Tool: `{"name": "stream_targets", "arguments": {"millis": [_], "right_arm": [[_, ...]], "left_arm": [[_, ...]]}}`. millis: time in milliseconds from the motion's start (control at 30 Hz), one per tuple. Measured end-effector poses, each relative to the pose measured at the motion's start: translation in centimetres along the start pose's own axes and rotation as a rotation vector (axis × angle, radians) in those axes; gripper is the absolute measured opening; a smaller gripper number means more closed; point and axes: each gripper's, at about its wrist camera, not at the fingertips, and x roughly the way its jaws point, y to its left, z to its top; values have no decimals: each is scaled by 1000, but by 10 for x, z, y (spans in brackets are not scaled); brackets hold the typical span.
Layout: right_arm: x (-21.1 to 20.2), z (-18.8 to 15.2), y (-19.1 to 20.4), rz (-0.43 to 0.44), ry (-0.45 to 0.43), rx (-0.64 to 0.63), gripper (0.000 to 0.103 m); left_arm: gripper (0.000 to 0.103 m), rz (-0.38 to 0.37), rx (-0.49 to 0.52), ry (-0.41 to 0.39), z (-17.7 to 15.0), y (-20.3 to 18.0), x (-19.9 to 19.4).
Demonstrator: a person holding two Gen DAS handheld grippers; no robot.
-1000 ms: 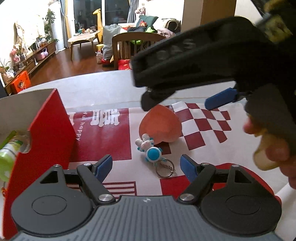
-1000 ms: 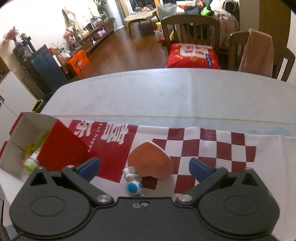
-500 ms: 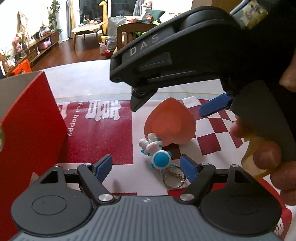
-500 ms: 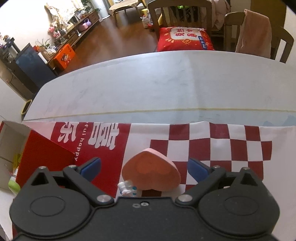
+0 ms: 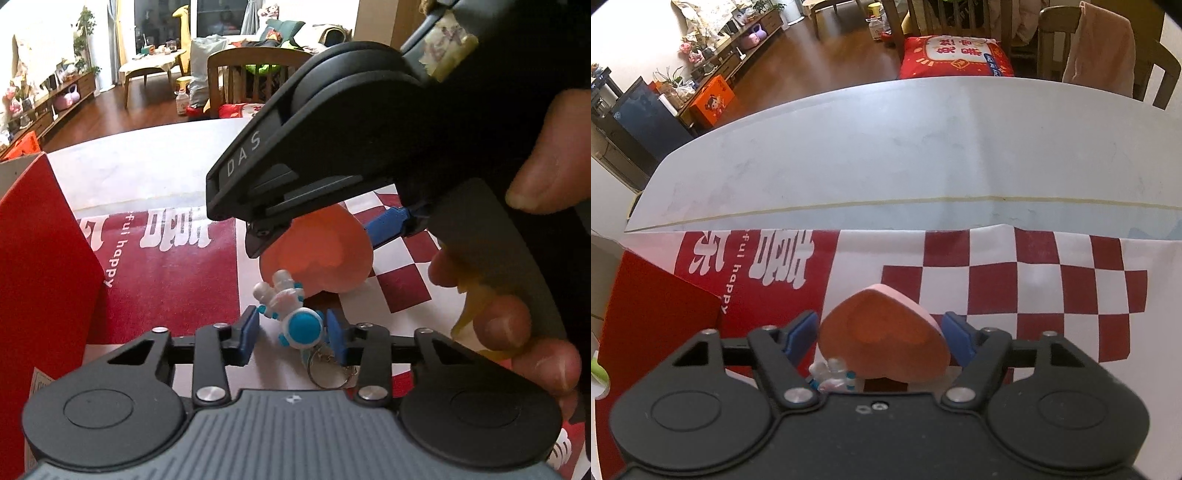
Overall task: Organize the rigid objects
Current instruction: 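Grasp the pink heart-shaped sponge with the right gripper, then grasp the white-and-blue astronaut keychain with the left gripper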
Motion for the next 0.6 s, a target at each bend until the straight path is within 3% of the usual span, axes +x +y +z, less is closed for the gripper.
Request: {"name": "stream_targets", "arguments": {"millis": [600], "right_arm": [[-16,-13,-11,31,-12,56,73]], "left_arm": [[37,-38,15,18,-4,8,-19]]}}
